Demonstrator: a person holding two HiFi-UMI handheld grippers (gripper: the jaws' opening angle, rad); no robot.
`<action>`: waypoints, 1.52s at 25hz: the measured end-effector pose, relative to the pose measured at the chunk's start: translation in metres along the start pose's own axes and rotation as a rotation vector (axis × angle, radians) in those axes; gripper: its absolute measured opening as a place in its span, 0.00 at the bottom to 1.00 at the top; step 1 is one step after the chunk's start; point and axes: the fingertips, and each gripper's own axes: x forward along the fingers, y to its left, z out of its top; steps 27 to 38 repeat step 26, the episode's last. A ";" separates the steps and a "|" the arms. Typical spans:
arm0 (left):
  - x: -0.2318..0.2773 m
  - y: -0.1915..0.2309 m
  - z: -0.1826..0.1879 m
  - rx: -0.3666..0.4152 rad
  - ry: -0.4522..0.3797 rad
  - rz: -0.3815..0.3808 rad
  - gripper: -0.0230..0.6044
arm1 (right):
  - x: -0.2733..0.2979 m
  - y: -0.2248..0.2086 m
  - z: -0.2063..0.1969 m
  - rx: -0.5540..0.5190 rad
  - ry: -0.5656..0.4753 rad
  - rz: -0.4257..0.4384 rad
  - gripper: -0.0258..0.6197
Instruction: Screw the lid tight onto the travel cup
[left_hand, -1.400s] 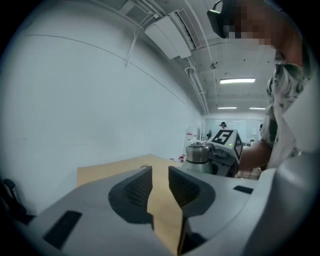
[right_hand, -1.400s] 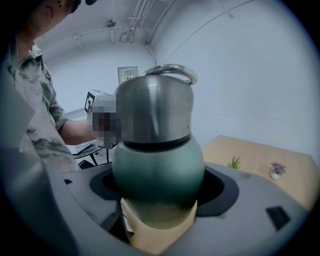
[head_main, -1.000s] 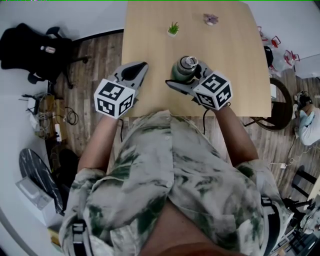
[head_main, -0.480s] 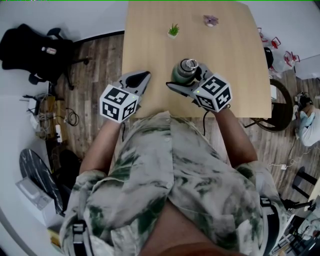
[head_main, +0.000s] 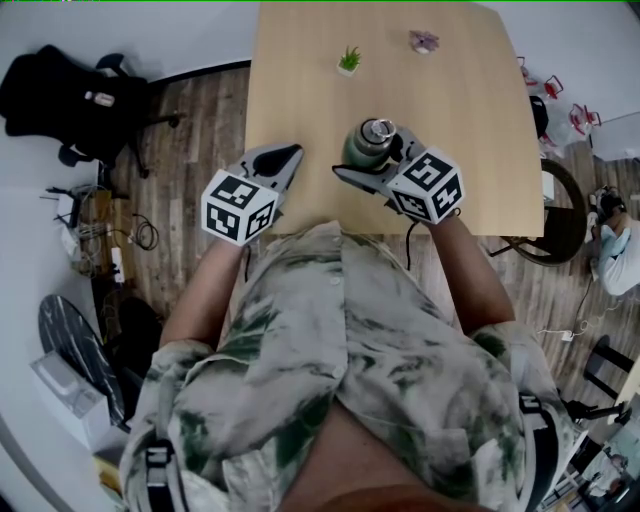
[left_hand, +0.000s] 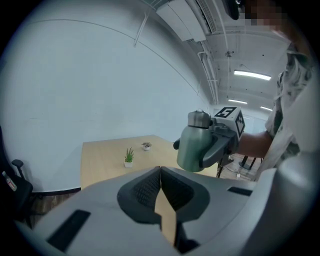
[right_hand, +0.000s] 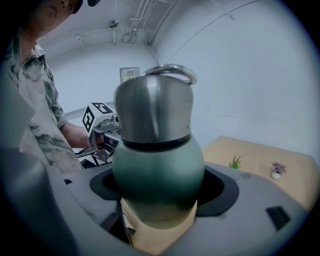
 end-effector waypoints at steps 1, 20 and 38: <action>0.000 0.000 0.000 0.000 0.000 0.001 0.08 | 0.001 0.000 0.000 -0.001 0.002 0.000 0.67; 0.005 0.001 -0.003 -0.003 0.008 0.004 0.08 | 0.002 -0.005 0.000 -0.015 0.007 -0.007 0.67; 0.005 0.001 -0.007 -0.004 0.012 0.004 0.08 | 0.004 -0.005 -0.004 -0.014 0.007 -0.006 0.67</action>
